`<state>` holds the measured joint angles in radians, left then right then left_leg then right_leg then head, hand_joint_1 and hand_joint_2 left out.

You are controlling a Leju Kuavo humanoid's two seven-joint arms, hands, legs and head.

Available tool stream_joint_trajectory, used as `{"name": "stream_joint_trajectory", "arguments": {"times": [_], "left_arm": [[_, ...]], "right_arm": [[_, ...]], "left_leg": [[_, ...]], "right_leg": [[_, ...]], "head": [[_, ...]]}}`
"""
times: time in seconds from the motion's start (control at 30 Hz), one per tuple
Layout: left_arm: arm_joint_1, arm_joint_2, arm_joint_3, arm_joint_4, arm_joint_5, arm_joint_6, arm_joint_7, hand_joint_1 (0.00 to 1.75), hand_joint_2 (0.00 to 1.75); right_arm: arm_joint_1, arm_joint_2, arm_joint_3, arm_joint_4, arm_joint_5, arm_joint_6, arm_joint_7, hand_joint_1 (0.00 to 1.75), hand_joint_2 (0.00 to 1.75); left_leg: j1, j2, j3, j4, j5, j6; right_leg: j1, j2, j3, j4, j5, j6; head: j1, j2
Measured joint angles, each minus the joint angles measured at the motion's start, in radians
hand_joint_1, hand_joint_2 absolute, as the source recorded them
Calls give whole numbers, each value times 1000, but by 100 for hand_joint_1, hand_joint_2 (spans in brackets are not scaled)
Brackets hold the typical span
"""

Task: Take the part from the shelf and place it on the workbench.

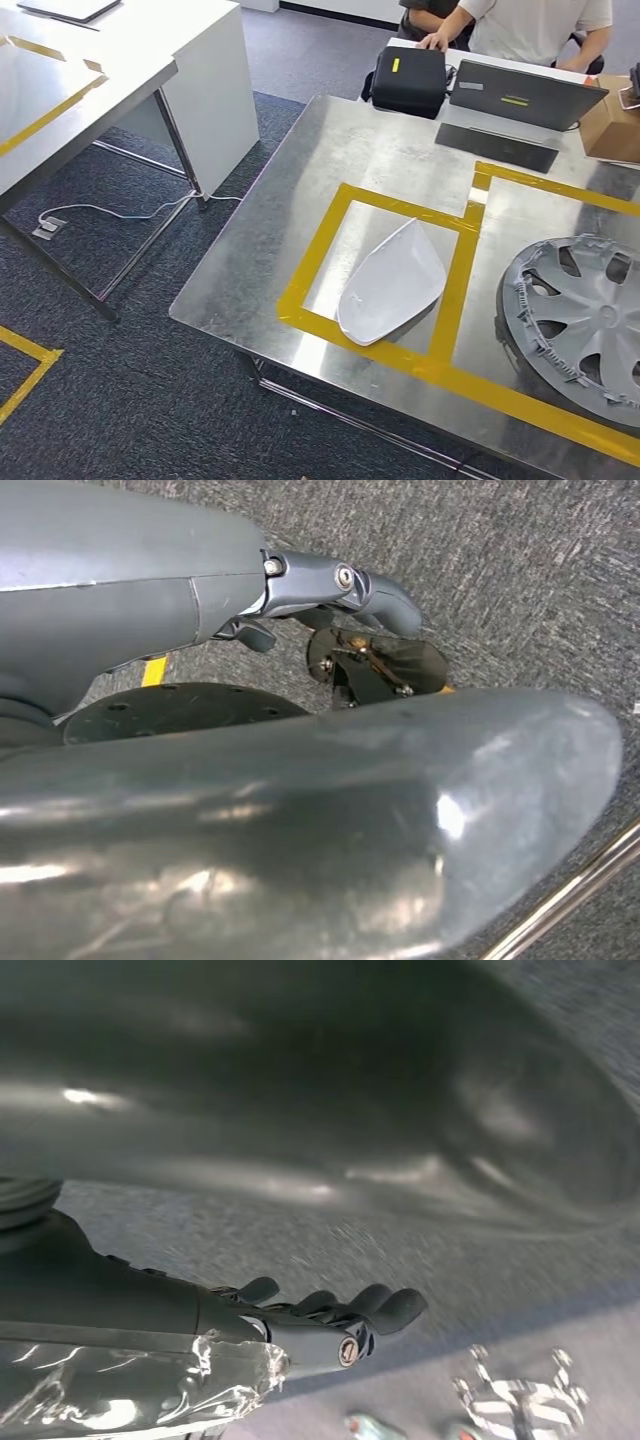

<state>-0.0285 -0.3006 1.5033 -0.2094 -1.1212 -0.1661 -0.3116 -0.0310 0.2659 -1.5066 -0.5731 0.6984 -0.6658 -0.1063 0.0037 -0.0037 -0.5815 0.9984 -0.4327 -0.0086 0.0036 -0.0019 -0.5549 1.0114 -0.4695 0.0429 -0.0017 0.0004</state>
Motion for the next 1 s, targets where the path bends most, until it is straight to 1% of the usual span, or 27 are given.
{"name": "stream_joint_trajectory", "arguments": {"times": [0.03,0.07,0.1,0.13,0.17,0.2,0.27,0.37,0.43,0.47,0.5,0.53,0.57,0.63,0.67,0.7,0.73,0.77,0.8,0.83,0.87,0.9,0.93,0.97,1.0], "left_arm": [[0,0,0,0,-4,-3,0,0,0],[0,1,-1,0,-12,-8,2,0,0],[0,4,-2,0,-25,-13,7,0,0],[0,8,-6,0,-42,-17,15,0,0],[0,13,-12,0,-63,-17,24,0,0],[0,20,-21,0,-86,-14,29,0,0],[0,34,-45,0,-125,-6,18,0,0],[0,55,-75,0,-145,-5,-25,0,0],[1,68,-89,0,-156,1,-42,0,0],[1,73,-97,0,-168,8,-44,0,0],[0,78,-106,0,-187,17,-41,0,0],[0,84,-118,0,-213,25,-34,0,0],[0,91,-135,0,-244,30,-21,0,0],[-1,108,-170,0,-283,27,13,0,0],[-2,115,-182,0,-287,23,26,0,0],[-4,121,-188,0,-283,21,34,0,0],[-6,126,-192,0,-278,20,37,0,0],[-7,130,-196,0,-276,20,39,0,0],[-8,135,-199,0,-275,20,41,0,0],[-8,139,-202,0,-273,20,42,0,0],[-8,143,-204,0,-273,20,43,0,0],[-9,146,-205,0,-273,20,43,0,0],[-9,147,-207,0,-273,20,43,0,0],[-9,148,-208,0,-273,20,44,0,0],[-9,149,-208,0,-273,20,44,0,0]], "right_arm": [[0,-10,7,35,24,24,25,0,0],[1,-21,21,70,70,66,71,0,0],[4,-33,46,106,140,127,134,0,0],[7,-45,83,142,222,189,199,0,0],[10,-55,127,171,300,234,247,0,0],[11,-62,174,197,364,262,271,0,0],[11,-71,255,236,448,271,262,0,0],[7,-83,355,279,526,280,229,0,0],[3,-87,408,297,556,284,212,0,0],[1,-87,430,304,569,286,204,0,0],[-2,-87,449,311,583,289,195,0,0],[-4,-87,466,317,598,295,185,0,0],[-6,-87,485,323,618,309,177,0,0],[-13,-88,522,334,646,360,169,0,0],[-16,-89,537,339,652,390,168,0,0],[-19,-91,549,342,652,413,167,0,0],[-22,-94,557,344,650,428,167,0,0],[-24,-97,563,345,648,434,166,0,0],[-27,-100,569,347,647,438,166,0,0],[-30,-102,574,349,647,441,165,0,0],[-33,-103,578,351,646,443,165,0,0],[-35,-104,582,352,646,445,164,0,0],[-35,-105,584,353,646,446,164,0,0],[-36,-106,586,354,646,446,164,0,0],[-36,-107,587,354,646,446,164,0,0]], "left_leg": [[0,0,0,0,0,0],[0,0,0,0,0,0],[0,0,-1,0,0,0],[-1,0,-1,0,0,0],[-2,0,-1,0,0,1],[-3,0,-1,0,0,1],[-5,0,-1,0,0,2],[-9,0,-1,0,-1,6],[-11,0,-1,0,2,12],[-9,0,-1,-4,6,16],[-7,1,-1,-9,12,20],[-4,2,-1,-13,18,24],[-1,2,-3,-17,22,27],[-1,3,-10,-18,27,28],[-1,3,-15,-18,30,26],[0,3,-20,-18,34,23],[2,2,-24,-17,39,19],[5,1,-29,-17,43,14],[7,0,-33,-15,47,7],[9,0,-36,-13,52,-1],[8,-1,-38,-11,58,-8],[7,-1,-40,-9,63,-16],[8,-1,-41,-11,69,-23],[9,-2,-43,-11,75,-30],[11,-1,-47,-9,70,-35]], "right_leg": [[0,0,0,0,0,0],[0,0,1,0,0,0],[-1,0,3,0,1,0],[-1,0,4,0,1,0],[-3,0,5,-1,2,1],[-4,0,5,-1,2,2],[-5,0,5,-1,2,3],[-9,0,5,-1,3,6],[-12,0,6,-3,6,12],[-13,1,6,-2,6,15],[-13,1,3,5,-3,19],[-13,1,-5,27,-24,21],[-13,1,-21,71,-59,23],[-15,1,-68,202,-137,27],[-17,1,-85,254,-159,30],[-19,1,-87,275,-162,33],[-21,1,-68,253,-145,35],[-24,0,-31,194,-116,38],[-28,2,14,115,-93,43],[-28,7,51,54,-70,43],[-29,12,71,14,-59,40],[-27,18,74,1,-58,33],[-24,22,66,9,-52,21],[-24,21,57,9,-50,10],[-23,20,49,10,-45,-1]], "head": [[0,0],[0,0],[0,0],[0,0],[0,0],[0,0],[0,0],[0,0],[0,0],[0,0],[0,0],[2,0],[3,0],[5,0],[5,0],[5,0],[5,0],[5,0],[5,0],[5,0],[4,0],[3,0],[2,0],[2,0],[1,0]]}}
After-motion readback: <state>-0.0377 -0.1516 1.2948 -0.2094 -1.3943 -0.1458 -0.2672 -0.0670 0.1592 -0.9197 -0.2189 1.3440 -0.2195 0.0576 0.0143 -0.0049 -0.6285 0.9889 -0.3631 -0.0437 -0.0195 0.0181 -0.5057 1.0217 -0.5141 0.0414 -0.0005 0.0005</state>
